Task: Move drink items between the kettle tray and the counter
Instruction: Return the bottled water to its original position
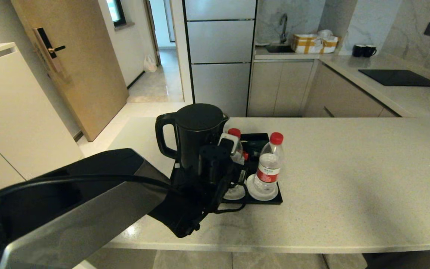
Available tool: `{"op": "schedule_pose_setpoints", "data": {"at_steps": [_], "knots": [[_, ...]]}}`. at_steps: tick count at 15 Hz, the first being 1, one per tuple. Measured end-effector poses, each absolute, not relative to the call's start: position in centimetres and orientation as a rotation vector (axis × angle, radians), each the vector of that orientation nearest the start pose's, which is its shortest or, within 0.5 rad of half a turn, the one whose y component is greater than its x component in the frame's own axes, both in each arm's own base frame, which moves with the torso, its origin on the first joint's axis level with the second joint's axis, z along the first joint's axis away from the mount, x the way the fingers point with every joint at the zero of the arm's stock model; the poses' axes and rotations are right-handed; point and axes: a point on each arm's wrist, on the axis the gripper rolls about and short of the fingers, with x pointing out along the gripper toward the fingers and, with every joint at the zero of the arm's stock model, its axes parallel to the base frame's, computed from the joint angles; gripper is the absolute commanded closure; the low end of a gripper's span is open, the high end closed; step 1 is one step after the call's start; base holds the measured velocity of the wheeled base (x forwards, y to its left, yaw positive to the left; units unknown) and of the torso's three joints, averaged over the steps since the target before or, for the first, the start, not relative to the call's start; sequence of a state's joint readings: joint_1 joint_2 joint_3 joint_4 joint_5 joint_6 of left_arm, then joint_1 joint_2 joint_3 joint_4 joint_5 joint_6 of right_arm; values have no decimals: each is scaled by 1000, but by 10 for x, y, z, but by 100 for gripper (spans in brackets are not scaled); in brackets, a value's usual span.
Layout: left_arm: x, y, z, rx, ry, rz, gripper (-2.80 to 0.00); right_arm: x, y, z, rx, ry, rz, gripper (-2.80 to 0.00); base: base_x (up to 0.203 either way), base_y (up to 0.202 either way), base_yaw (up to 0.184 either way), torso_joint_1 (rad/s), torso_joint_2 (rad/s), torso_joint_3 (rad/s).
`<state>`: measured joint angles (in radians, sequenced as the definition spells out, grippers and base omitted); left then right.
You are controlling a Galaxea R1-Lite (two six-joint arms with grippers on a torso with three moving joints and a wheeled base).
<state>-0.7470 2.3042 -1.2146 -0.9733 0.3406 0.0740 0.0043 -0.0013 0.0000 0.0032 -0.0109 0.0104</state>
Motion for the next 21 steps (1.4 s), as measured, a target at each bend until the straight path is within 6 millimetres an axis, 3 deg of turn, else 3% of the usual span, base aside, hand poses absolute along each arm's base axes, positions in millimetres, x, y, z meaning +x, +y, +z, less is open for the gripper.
{"op": "schedule_pose_setpoints", "data": {"at_steps": [13, 14, 21], "knots": [[348, -310, 75, 152, 115, -396, 0, -23, 0, 75, 11, 1, -7, 0, 0, 0, 0, 0, 0, 0], [348, -310, 74, 154, 119, -392, -280, -23, 0, 75, 10, 1, -7, 0, 0, 0, 0, 0, 0, 0], [347, -311, 71, 146, 113, -396, -280, -23, 0, 75, 11, 1, -7, 0, 0, 0, 0, 0, 0, 0]]}}
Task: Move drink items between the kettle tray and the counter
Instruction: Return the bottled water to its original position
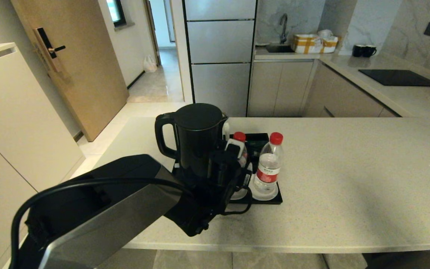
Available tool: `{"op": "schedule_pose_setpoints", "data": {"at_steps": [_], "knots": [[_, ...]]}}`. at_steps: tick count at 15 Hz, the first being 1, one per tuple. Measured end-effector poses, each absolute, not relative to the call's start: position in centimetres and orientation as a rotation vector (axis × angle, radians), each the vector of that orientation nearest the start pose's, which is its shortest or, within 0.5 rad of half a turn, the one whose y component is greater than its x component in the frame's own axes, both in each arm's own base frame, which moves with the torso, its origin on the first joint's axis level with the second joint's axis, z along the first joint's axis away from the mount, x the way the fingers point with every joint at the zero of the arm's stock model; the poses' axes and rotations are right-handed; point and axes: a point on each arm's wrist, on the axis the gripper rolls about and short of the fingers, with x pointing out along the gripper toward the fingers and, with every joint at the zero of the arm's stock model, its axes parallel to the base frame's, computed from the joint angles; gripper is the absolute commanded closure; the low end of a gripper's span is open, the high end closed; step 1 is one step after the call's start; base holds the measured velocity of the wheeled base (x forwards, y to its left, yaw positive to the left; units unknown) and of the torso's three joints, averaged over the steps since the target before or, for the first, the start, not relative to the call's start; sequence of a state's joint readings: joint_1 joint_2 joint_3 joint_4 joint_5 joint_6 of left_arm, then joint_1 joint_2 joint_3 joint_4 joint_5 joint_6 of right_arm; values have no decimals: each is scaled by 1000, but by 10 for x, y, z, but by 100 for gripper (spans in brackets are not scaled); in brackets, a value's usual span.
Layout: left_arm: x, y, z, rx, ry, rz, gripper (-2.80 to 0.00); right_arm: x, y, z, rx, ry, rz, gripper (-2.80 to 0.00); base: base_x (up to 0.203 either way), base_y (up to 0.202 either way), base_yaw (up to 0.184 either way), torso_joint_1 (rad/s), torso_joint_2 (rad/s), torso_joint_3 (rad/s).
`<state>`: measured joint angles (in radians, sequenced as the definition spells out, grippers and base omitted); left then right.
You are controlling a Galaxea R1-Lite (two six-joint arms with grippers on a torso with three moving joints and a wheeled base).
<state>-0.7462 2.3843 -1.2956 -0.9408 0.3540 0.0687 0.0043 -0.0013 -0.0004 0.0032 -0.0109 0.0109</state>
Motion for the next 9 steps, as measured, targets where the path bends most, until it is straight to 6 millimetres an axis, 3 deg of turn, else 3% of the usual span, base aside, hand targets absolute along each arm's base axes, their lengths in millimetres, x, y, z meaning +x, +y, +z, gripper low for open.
{"op": "schedule_pose_setpoints", "data": {"at_steps": [9], "knots": [[334, -300, 80, 139, 99, -395, -280, -23, 0, 75, 11, 1, -7, 0, 0, 0, 0, 0, 0, 0]]}}
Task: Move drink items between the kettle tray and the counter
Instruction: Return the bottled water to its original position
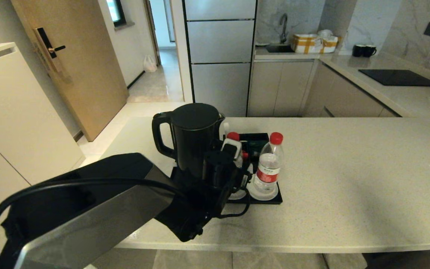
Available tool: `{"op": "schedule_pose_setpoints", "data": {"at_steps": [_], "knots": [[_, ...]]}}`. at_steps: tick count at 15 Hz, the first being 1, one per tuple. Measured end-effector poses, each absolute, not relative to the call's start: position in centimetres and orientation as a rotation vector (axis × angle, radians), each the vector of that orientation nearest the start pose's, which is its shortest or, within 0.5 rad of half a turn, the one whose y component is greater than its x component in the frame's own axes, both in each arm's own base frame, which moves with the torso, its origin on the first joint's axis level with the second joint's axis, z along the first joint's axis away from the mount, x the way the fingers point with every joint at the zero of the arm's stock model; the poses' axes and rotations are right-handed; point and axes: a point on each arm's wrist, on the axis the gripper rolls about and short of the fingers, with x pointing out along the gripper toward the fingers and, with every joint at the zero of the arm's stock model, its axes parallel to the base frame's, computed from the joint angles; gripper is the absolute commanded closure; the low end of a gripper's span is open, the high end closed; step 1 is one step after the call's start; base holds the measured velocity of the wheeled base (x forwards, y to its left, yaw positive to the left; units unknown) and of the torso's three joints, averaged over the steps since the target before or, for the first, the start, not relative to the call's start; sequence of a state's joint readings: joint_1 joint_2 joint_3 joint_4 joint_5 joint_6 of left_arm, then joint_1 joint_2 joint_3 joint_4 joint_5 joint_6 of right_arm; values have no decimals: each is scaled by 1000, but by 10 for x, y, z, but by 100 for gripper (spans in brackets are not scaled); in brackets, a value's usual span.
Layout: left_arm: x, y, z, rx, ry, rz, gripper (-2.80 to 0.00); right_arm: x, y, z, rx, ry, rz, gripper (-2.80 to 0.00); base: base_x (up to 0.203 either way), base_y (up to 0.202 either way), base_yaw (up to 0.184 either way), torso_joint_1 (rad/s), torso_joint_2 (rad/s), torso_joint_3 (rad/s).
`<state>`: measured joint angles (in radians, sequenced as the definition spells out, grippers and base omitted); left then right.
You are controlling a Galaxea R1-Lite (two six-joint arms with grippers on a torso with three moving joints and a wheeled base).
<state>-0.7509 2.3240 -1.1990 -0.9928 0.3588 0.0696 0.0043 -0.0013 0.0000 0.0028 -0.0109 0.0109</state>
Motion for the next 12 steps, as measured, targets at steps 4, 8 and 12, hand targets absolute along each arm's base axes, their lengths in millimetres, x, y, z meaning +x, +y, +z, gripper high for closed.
{"op": "schedule_pose_setpoints", "data": {"at_steps": [4, 8, 12], "knots": [[328, -298, 87, 138, 94, -400, -280, -23, 0, 75, 11, 1, -6, 0, 0, 0, 0, 0, 0, 0], [317, -300, 91, 136, 93, -417, -280, -23, 0, 76, 11, 0, -7, 0, 0, 0, 0, 0, 0, 0], [308, -297, 96, 131, 83, -416, -280, -23, 0, 75, 11, 1, -7, 0, 0, 0, 0, 0, 0, 0]]}}
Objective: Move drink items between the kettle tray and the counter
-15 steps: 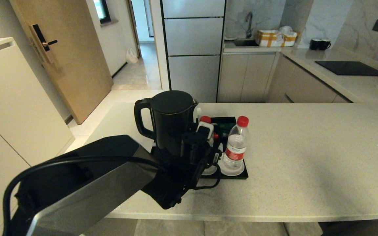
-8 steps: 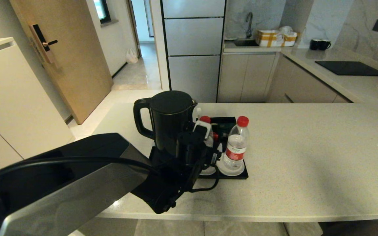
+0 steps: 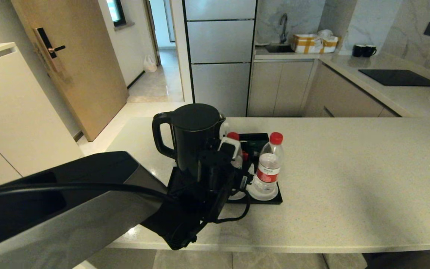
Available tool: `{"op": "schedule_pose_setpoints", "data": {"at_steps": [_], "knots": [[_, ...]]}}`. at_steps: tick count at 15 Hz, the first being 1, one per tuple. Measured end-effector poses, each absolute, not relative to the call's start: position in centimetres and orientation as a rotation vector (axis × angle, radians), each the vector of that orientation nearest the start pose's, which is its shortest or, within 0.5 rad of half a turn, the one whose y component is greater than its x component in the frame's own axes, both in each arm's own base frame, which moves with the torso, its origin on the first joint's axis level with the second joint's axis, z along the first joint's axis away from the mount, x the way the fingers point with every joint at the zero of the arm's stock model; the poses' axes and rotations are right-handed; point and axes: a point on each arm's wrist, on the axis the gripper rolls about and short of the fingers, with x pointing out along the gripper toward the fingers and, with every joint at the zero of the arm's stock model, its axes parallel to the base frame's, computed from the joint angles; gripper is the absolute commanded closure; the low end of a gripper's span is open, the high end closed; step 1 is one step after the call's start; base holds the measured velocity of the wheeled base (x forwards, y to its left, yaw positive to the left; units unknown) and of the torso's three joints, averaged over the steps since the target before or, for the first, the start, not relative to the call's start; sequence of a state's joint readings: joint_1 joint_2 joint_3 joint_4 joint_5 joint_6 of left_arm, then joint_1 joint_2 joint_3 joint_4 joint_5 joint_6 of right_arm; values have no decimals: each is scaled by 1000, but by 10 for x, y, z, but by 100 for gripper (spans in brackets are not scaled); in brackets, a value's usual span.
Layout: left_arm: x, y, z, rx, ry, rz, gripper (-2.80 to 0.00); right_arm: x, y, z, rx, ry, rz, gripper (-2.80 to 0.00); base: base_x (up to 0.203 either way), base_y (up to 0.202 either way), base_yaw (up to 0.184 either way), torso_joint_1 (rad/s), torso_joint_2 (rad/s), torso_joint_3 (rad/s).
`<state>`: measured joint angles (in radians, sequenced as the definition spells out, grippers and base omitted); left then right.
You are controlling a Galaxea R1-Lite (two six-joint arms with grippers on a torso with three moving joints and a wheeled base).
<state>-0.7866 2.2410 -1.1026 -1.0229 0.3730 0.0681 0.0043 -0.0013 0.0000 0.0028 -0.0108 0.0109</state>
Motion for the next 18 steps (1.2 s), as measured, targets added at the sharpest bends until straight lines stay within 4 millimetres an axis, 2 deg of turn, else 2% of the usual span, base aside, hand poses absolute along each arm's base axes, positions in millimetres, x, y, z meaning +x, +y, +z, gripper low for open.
{"op": "schedule_pose_setpoints", "data": {"at_steps": [3, 11, 13, 16, 17, 18], "knots": [[302, -294, 102, 129, 78, -417, -280, -23, 0, 75, 11, 1, -7, 0, 0, 0, 0, 0, 0, 0], [260, -262, 133, 120, 67, -394, -280, -23, 0, 76, 11, 0, -7, 0, 0, 0, 0, 0, 0, 0], [250, -250, 142, 118, 59, -383, -280, -23, 0, 75, 11, 1, -6, 0, 0, 0, 0, 0, 0, 0], [233, -222, 158, 127, 48, -332, -280, -23, 0, 75, 11, 1, -7, 0, 0, 0, 0, 0, 0, 0], [229, -207, 165, 132, 38, -306, 0, -23, 0, 75, 11, 1, -7, 0, 0, 0, 0, 0, 0, 0], [225, -193, 174, 142, 28, -280, 0, -23, 0, 75, 10, 1, -7, 0, 0, 0, 0, 0, 0, 0]]}}
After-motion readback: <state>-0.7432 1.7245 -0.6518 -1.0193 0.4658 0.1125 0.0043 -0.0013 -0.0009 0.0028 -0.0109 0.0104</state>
